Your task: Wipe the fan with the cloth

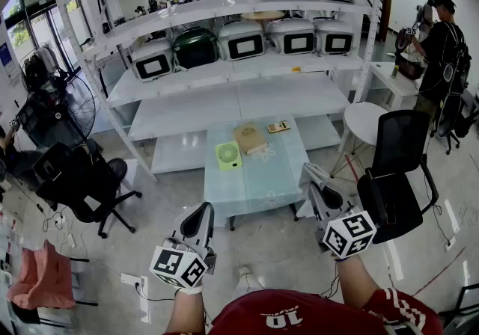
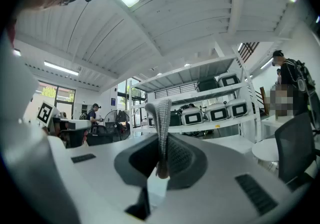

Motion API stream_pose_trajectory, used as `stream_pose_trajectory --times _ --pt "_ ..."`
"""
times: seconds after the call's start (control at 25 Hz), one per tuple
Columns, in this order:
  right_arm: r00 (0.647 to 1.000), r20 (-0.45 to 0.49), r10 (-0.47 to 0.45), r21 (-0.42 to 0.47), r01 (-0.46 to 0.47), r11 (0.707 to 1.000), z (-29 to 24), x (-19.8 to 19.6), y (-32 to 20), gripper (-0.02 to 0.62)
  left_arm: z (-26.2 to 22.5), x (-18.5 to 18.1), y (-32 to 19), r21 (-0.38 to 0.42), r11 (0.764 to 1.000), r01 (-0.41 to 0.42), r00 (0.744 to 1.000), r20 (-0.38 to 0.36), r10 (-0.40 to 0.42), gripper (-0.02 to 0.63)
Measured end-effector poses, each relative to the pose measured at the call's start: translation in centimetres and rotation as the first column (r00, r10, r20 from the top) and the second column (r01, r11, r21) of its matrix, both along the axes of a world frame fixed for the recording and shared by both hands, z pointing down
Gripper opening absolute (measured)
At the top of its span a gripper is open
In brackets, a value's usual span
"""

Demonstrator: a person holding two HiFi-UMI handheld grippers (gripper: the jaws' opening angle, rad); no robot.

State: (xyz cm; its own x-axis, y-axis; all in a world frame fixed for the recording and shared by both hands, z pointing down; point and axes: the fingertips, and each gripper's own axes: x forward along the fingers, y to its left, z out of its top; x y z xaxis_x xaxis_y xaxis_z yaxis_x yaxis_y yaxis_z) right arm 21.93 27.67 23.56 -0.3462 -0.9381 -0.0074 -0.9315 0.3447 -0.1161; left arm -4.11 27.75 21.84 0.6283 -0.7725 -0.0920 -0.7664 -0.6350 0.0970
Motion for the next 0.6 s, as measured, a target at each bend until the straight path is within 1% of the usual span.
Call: stream_pose_trajectory --times 0.36,0.6 --pt "1.0 0.006 -0.001 0.002 0.001 1.0 0.5 0.7 3.7 0.017 0.4 1.0 4.3 -0.008 1.0 -0.001 1.0 0.005 0.001 0.003" --pt "1.0 -0.006 0.01 0.004 -0.01 1.0 0.9 1.3 5.2 0.017 1.0 1.7 5.3 -0.01 1.0 -0.006 1.0 0.008 0.006 0.003"
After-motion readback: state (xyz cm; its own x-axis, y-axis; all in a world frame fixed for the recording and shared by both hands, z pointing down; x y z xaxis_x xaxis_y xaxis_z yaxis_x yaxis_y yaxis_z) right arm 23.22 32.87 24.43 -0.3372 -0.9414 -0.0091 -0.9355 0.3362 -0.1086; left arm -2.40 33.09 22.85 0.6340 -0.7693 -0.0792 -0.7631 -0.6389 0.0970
